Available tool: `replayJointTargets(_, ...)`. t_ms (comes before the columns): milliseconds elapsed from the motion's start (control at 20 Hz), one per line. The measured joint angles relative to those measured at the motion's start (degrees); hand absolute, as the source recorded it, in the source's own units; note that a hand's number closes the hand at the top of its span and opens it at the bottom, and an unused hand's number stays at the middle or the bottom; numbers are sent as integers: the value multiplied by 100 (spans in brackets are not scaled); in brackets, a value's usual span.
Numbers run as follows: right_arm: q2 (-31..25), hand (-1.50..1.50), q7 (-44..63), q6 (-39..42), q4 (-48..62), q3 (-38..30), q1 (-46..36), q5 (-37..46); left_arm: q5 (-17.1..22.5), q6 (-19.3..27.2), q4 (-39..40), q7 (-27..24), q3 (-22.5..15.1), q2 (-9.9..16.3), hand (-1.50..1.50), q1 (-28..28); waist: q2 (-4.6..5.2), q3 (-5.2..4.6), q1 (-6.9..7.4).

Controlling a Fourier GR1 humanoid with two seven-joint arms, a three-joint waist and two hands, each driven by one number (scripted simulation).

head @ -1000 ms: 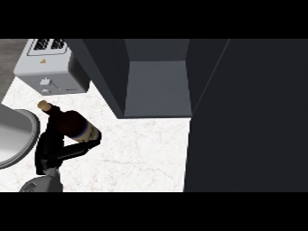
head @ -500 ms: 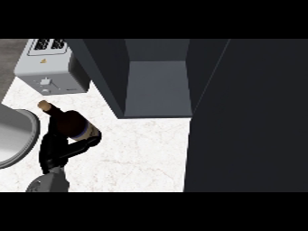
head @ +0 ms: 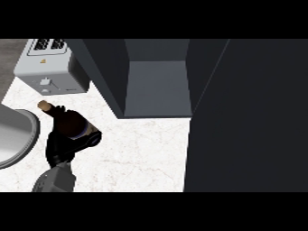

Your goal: Pick up the wine, place it into the cabinet and close the cabinet

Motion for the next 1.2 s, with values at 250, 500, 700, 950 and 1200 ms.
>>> replayJointTargets(250,33,-150,-13,38,5,15,66,-14,18,-23,400,-259,26,13,150,-291,2,0,-17)
replayJointTargets(500,14,-150,-287,200,6,41,395,-25,42,-24,614,-422,-16,-3,150,-457,-2,3,-25)
replayJointTargets(700,20,-150,-257,179,-9,75,395,-30,-39,244,642,-544,-220,-10,150,-541,-7,2,-18)
replayJointTargets(950,6,-150,-118,185,23,-149,165,-44,-130,85,417,-762,-402,13,150,-352,-5,3,40)
replayJointTargets(1200,96,-150,-117,125,49,-60,110,-28,-106,-827,-45,-1395,-746,78,150,610,-24,3,82)
